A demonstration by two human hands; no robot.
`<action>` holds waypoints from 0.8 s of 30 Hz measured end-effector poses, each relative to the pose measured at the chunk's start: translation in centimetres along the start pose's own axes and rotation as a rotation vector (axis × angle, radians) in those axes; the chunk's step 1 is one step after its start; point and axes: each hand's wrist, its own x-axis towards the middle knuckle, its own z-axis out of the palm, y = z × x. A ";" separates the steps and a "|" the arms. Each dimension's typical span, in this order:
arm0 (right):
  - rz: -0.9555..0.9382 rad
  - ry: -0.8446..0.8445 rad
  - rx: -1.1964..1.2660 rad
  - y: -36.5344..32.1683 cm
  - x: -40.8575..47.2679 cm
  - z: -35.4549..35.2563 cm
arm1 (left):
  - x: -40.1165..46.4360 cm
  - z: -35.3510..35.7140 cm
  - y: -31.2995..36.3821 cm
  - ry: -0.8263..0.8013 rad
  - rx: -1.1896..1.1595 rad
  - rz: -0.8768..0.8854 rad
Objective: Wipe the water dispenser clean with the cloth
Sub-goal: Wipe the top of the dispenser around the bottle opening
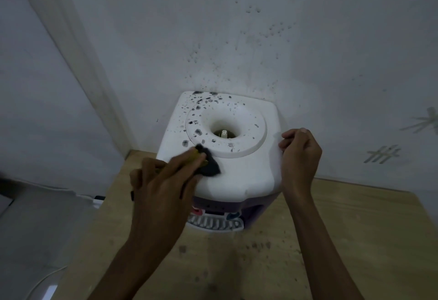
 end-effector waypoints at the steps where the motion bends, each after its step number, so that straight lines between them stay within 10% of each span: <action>1: 0.007 0.004 0.000 0.0 0.0 0.0 | 0.6 -0.1 -0.8 0.004 0.001 -0.054; 9: 0.006 0.012 -0.003 0.0 0.0 0.0 | 1.9 0.8 -0.6 0.051 0.053 -0.261; 24: 0.041 -0.008 -0.005 0.1 0.1 0.0 | -1.6 0.6 1.2 0.005 0.048 -0.128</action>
